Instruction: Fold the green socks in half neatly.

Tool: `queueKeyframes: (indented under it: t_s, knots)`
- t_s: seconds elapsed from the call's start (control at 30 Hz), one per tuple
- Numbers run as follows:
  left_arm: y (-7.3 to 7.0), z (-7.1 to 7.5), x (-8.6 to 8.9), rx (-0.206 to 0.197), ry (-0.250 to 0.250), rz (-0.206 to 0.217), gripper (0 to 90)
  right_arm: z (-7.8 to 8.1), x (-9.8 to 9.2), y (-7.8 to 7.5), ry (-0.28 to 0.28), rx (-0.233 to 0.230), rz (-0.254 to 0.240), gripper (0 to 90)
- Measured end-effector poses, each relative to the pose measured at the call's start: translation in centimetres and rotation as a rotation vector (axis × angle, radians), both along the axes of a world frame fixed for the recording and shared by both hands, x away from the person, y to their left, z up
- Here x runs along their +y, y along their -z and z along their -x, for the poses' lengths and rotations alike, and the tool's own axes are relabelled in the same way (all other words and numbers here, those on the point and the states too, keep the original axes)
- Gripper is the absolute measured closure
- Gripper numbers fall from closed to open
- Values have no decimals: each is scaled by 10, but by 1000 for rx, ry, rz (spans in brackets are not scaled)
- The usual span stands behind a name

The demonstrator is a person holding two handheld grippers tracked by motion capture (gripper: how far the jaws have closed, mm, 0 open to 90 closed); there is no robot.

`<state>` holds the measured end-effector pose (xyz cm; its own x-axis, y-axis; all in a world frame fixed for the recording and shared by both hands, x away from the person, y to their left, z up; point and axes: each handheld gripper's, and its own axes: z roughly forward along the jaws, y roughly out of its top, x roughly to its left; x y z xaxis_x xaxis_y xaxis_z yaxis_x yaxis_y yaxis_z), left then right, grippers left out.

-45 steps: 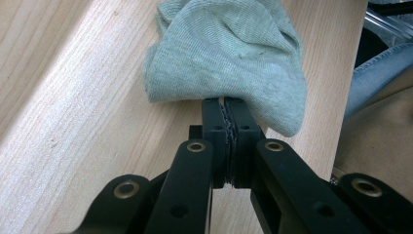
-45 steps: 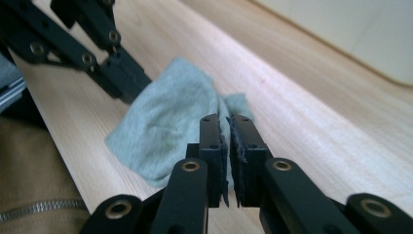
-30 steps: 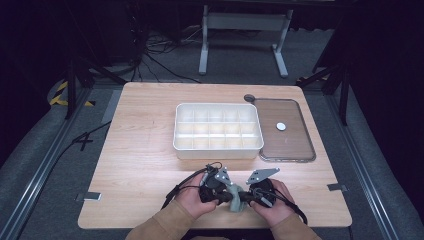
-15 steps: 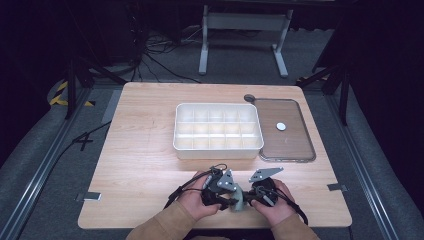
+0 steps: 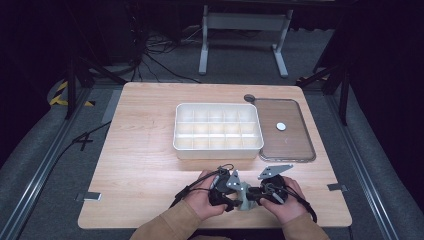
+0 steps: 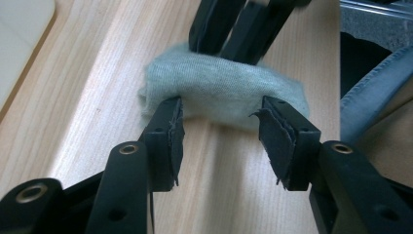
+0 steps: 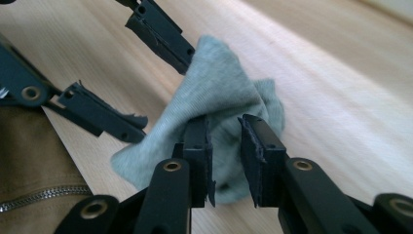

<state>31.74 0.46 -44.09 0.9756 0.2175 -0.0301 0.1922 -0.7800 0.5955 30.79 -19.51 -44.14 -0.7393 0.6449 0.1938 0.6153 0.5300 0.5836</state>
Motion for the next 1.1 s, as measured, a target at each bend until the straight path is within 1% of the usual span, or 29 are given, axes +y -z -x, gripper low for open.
queueKeyframes:
  t_s: [0.03,0.07,0.1,0.13,0.2,0.27,0.3,0.33,0.4,0.47,0.5,0.53,0.67,0.7,0.8,0.93,1.0,1.1]
  knots:
    - [0,0,-1,2,-7,5,517,1,-3,-4,5,-14,2,735]
    - [0,0,-1,2,-7,5,514,1,-3,-4,5,-14,2,735]
    - [0,-1,-2,-10,6,4,514,1,-7,-10,6,-32,4,738]
    - [0,0,-3,-3,-1,6,514,2,-10,-13,9,-34,5,742]
    - [0,0,-4,2,1,12,514,1,-19,-16,26,-37,8,747]
    - [0,0,-5,-3,4,12,515,-1,-28,-14,54,-30,9,765]
    - [0,0,-5,-3,4,12,516,-1,-28,-14,54,-30,9,765]
    - [0,0,-6,0,7,12,516,-2,-33,-12,63,-16,11,772]
    - [0,1,-7,-3,7,14,520,-6,-39,-2,65,32,8,779]
    - [-1,1,-8,-7,11,16,520,-10,-42,7,60,67,-16,802]
    - [-1,1,-8,-8,14,21,521,-11,-43,10,52,89,-29,807]
    - [-1,2,-8,-11,14,24,521,-12,-42,12,49,102,-41,814]
    - [-2,2,-8,-26,32,51,521,-12,-38,15,40,123,-61,830]
    - [-2,2,-8,-24,35,53,520,-12,-36,16,37,121,-61,831]
    - [1,2,-11,-33,46,43,519,-10,-29,19,25,130,-74,831]
    - [6,0,-15,-39,53,36,506,-8,-23,20,13,132,-75,826]
    - [9,0,-17,-39,57,39,501,-8,-21,20,13,125,-64,823]
    - [10,-1,-19,-42,56,36,495,-7,-22,20,16,133,-66,820]
